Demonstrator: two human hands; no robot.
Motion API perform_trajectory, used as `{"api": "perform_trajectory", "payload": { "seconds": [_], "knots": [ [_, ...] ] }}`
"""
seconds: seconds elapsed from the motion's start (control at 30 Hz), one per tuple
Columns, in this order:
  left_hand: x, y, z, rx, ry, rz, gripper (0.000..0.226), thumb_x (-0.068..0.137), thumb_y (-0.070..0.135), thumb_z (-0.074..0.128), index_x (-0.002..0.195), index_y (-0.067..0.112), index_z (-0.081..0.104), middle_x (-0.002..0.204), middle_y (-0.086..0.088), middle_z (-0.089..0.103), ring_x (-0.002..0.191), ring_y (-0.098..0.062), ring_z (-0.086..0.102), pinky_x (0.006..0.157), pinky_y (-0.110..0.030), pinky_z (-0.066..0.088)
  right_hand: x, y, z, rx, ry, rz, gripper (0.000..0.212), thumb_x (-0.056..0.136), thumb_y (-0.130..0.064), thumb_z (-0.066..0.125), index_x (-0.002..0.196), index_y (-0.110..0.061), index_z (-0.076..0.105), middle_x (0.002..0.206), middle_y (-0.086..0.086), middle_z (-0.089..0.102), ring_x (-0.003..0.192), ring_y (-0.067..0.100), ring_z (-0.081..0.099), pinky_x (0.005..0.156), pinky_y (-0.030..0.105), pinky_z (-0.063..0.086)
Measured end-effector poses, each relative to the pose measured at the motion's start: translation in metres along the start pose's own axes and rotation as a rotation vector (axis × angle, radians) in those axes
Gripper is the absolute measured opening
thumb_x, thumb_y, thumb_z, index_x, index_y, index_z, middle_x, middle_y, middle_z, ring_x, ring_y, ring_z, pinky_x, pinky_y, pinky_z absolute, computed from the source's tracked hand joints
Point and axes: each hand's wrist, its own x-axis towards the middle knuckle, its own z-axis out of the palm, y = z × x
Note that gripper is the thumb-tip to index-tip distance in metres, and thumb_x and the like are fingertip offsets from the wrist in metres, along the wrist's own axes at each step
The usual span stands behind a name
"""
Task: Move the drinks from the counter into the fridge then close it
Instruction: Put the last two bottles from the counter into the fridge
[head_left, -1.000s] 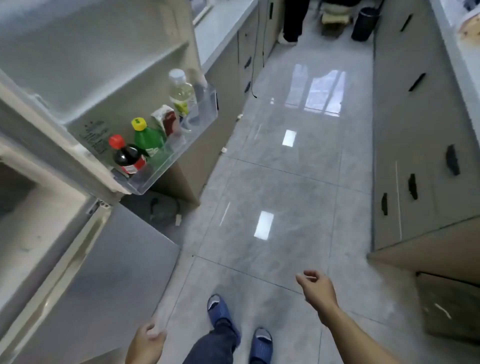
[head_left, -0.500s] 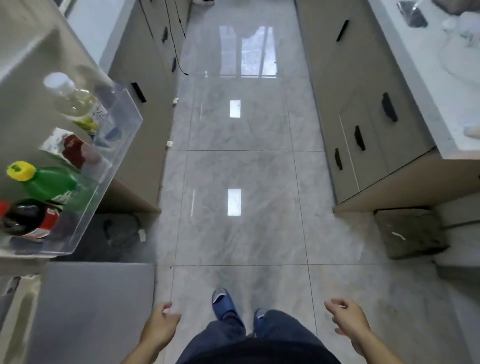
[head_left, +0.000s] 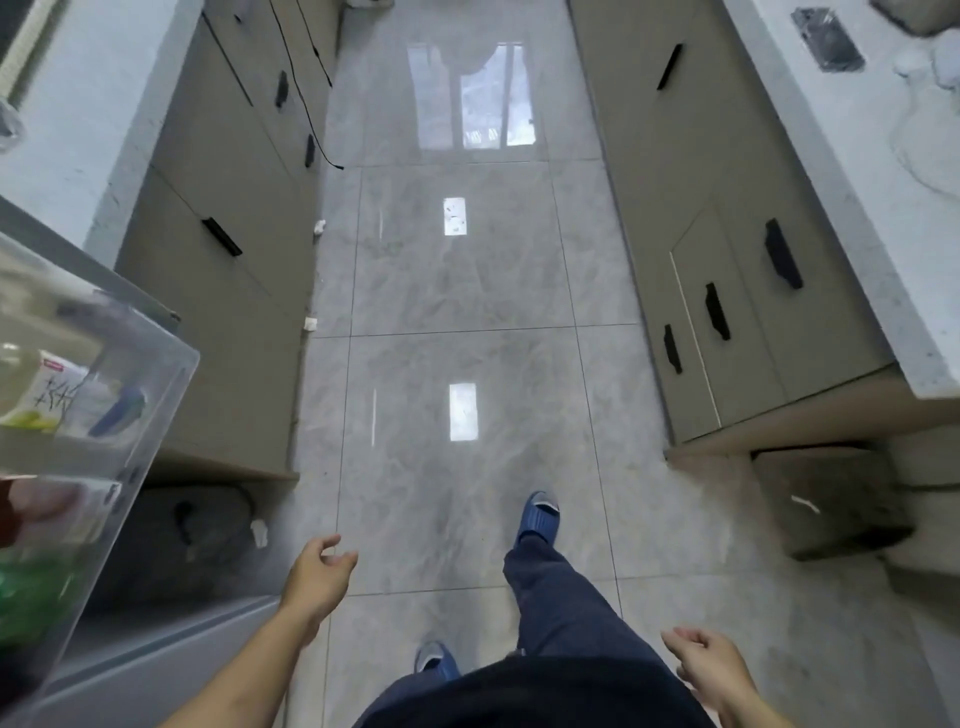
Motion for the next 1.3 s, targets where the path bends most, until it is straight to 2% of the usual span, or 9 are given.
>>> {"api": "perform_trajectory", "payload": {
  "seconds": [0.1, 0.2, 0.27, 0.37, 0.47, 0.7, 0.83, 1.07, 1.3],
  "knots": [
    [-0.001, 0.025, 0.007, 0.0, 0.046, -0.066, 0.036, 0.091, 0.021, 0.068, 0.124, 0.017, 0.054, 0.097, -0.01, 0.062, 0.09, -0.025, 0.061, 0.09, -0.047, 0.053, 0.03, -0.071, -0.016, -0.056, -0.019, -0.045, 0.015, 0.088, -0.019, 0.07, 0.094, -0.006, 0.066, 0.081, 0.008, 0.063, 0.07, 0.026, 0.052, 0.068, 0.033, 0.048],
    [0.0, 0.046, 0.019, -0.006, 0.117, -0.105, 0.037, 0.086, 0.022, 0.073, 0.12, 0.016, 0.059, 0.09, -0.01, 0.064, 0.075, -0.025, 0.061, 0.083, -0.045, 0.055, 0.056, -0.16, -0.023, -0.126, -0.045, -0.169, 0.018, 0.089, -0.024, 0.07, 0.101, -0.011, 0.064, 0.095, 0.009, 0.067, 0.076, 0.024, 0.059, 0.063, 0.029, 0.049],
    [0.002, 0.062, 0.026, -0.028, 0.126, -0.14, 0.035, 0.085, 0.021, 0.073, 0.118, 0.015, 0.061, 0.088, -0.01, 0.064, 0.068, -0.026, 0.06, 0.081, -0.044, 0.055, 0.074, -0.22, -0.026, -0.178, -0.064, -0.242, 0.022, 0.09, -0.025, 0.069, 0.105, -0.011, 0.063, 0.095, 0.01, 0.065, 0.076, 0.024, 0.058, 0.062, 0.029, 0.049],
    [-0.003, 0.082, 0.034, -0.073, 0.125, -0.239, 0.033, 0.087, 0.019, 0.071, 0.118, 0.014, 0.06, 0.095, -0.016, 0.063, 0.074, -0.028, 0.059, 0.08, -0.042, 0.055, 0.085, -0.297, -0.02, -0.215, -0.08, -0.328, 0.022, 0.09, -0.027, 0.069, 0.105, -0.012, 0.062, 0.09, 0.009, 0.064, 0.074, 0.025, 0.058, 0.063, 0.032, 0.051],
    [0.004, 0.101, 0.038, -0.148, 0.146, -0.283, 0.033, 0.086, 0.014, 0.072, 0.117, 0.009, 0.061, 0.089, -0.018, 0.06, 0.076, -0.03, 0.058, 0.085, -0.045, 0.053, 0.093, -0.362, -0.003, -0.261, -0.113, -0.409, 0.017, 0.089, -0.029, 0.07, 0.098, -0.016, 0.063, 0.088, 0.008, 0.067, 0.073, 0.025, 0.063, 0.066, 0.037, 0.055],
    [0.052, 0.143, 0.034, -0.275, 0.166, -0.416, 0.029, 0.087, 0.012, 0.07, 0.113, 0.002, 0.062, 0.112, -0.034, 0.061, 0.097, -0.044, 0.061, 0.087, -0.047, 0.052, 0.105, -0.477, 0.052, -0.437, -0.192, -0.443, 0.016, 0.089, -0.028, 0.068, 0.096, -0.014, 0.063, 0.074, 0.006, 0.059, 0.064, 0.02, 0.053, 0.059, 0.029, 0.047],
    [0.097, 0.177, 0.014, -0.328, 0.157, -0.48, 0.034, 0.088, 0.013, 0.07, 0.118, -0.001, 0.063, 0.114, -0.025, 0.064, 0.102, -0.041, 0.062, 0.096, -0.051, 0.051, 0.098, -0.546, 0.081, -0.53, -0.198, -0.463, 0.015, 0.091, -0.027, 0.065, 0.094, -0.012, 0.062, 0.068, 0.006, 0.056, 0.062, 0.02, 0.05, 0.056, 0.029, 0.045],
    [0.166, 0.281, -0.045, -0.502, 0.207, -0.359, 0.028, 0.092, 0.021, 0.061, 0.118, 0.009, 0.063, 0.116, -0.009, 0.064, 0.104, -0.029, 0.061, 0.094, -0.041, 0.052, 0.072, -0.661, 0.153, -0.654, -0.248, -0.552, 0.015, 0.089, -0.02, 0.066, 0.087, -0.006, 0.063, 0.058, 0.003, 0.05, 0.055, 0.02, 0.043, 0.046, 0.023, 0.034],
    [0.199, 0.363, -0.108, -0.764, 0.368, -0.201, 0.019, 0.096, 0.022, 0.059, 0.115, 0.021, 0.062, 0.114, -0.002, 0.065, 0.104, -0.019, 0.062, 0.096, -0.044, 0.053, 0.049, -0.765, 0.253, -0.829, -0.351, -0.659, 0.015, 0.089, -0.016, 0.07, 0.089, -0.003, 0.063, 0.057, 0.004, 0.052, 0.048, 0.019, 0.041, 0.045, 0.022, 0.034]
  ]
}}
